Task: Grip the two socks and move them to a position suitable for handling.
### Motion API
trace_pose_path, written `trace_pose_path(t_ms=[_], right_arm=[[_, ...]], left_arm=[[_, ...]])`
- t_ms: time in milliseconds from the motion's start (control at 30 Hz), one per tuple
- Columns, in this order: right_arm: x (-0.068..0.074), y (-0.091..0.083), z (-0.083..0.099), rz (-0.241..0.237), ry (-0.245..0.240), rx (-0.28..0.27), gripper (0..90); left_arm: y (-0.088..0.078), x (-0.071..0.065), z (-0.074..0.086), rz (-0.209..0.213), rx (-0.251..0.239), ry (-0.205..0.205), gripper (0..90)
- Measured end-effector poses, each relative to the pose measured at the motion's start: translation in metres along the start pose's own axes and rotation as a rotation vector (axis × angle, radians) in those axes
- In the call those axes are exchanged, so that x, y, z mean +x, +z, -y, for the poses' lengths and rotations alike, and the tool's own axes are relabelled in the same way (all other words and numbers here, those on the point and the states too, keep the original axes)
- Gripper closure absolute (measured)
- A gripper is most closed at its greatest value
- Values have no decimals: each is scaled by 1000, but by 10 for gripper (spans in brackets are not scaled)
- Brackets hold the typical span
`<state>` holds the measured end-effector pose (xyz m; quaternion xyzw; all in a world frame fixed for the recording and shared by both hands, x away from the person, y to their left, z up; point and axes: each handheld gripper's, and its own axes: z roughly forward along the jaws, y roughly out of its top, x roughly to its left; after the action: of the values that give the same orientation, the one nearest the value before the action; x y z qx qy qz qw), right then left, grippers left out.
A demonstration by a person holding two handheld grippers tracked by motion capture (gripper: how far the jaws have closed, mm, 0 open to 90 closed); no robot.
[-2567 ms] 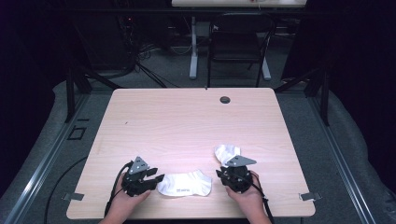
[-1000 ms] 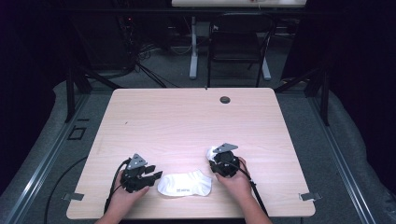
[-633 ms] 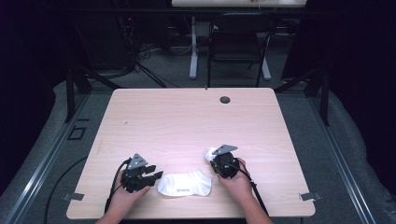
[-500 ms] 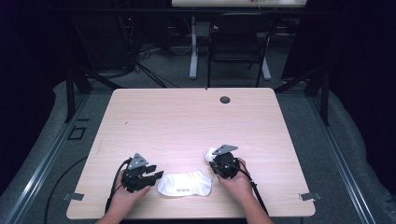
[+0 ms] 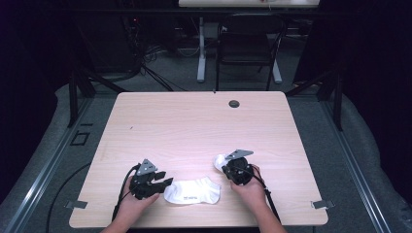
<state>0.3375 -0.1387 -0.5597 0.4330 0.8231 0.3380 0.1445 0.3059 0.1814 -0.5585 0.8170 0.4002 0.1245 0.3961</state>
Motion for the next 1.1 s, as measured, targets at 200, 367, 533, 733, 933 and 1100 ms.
trace_pose_path(t_ms=[200,367,533,733,933,1100], right_arm=[[9,1,-4,-17,-50,-41,900],[13,-4,-9,7,-65,-86,900],[8,-19,-13,27,-37,-150,899],[-11,-37,-7,81,72,-218,897],[-41,-36,13,107,223,-212,895],[-57,-29,28,127,298,-169,891]], left_arm=[[4,-2,-8,0,-7,6,584],[9,-2,-15,-1,-7,16,583],[14,-6,-26,-2,-18,24,585],[20,-11,-31,6,-15,30,587],[20,-13,-29,0,-11,44,587],[16,-9,-26,1,-17,36,587]])
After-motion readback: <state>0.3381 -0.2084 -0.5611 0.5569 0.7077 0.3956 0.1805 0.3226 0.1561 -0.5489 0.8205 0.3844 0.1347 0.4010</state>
